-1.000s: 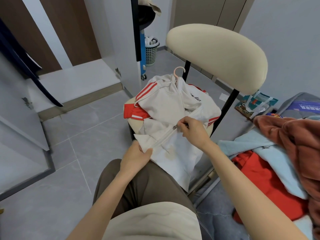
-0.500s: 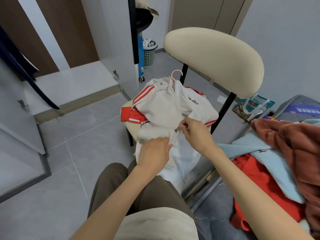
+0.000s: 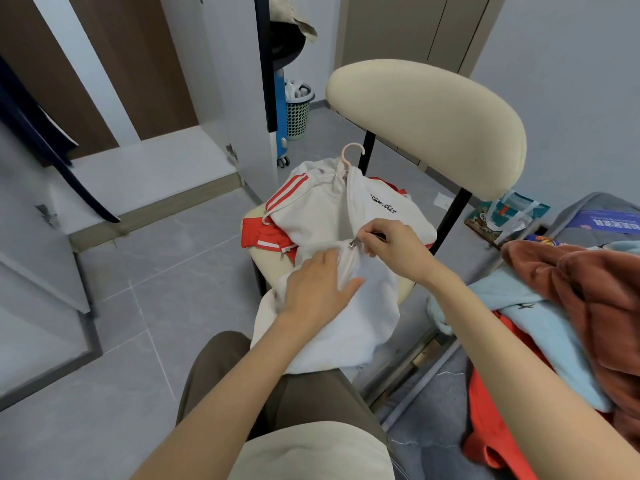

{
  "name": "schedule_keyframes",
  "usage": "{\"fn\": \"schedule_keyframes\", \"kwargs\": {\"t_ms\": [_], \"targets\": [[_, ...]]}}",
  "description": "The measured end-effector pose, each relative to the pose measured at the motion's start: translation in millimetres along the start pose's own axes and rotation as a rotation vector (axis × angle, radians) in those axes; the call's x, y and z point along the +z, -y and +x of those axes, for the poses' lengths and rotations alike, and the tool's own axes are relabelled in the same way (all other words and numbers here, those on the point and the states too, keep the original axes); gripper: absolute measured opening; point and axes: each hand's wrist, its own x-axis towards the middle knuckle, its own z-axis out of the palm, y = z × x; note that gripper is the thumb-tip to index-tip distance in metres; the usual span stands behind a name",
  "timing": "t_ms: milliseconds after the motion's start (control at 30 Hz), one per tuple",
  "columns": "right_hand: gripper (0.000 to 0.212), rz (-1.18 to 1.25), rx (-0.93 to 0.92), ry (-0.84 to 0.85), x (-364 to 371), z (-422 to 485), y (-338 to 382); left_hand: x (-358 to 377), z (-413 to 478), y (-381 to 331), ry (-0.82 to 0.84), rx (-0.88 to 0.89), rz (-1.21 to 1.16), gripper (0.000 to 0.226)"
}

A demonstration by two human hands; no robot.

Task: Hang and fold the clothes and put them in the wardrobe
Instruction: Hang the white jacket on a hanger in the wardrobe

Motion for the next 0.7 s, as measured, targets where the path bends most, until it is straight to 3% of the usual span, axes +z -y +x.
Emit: {"fn": "schedule_keyframes", "kwargs": {"t_ms": [100, 233, 400, 467, 533, 600, 700], "targets": [[0.016, -0.05, -0.015, -0.017, -3, -3, 0, -3, 17, -15, 0.069, 0.037, 0.002, 0.043], [0.017, -0.247, -0.035, -0.18, -9, 4, -6, -4, 10, -10, 0.205, 0.117, -0.211, 0.037], [0.019, -0.285, 0.097, -0.312, -20, 41, -10, -12, -2, 19, 0.371, 0.154, -0.279, 0.037], [0.019, -0.243, 0.121, -0.308, -21, 49, -13, -13, -8, 34, 0.516, 0.104, -0.214, 0.033], [0.018, -0.202, 0.087, -0.236, -16, 50, -15, -12, -10, 46, 0.581, 0.073, -0.001, 0.034], [0.017, -0.158, 0.052, -0.183, -10, 47, -16, -9, -8, 51, 0.471, 0.045, 0.148, 0.034], [0.017, -0.11, 0.003, -0.132, -8, 41, -17, -10, 6, 36, 0.21, -0.016, 0.023, 0.051]]}}
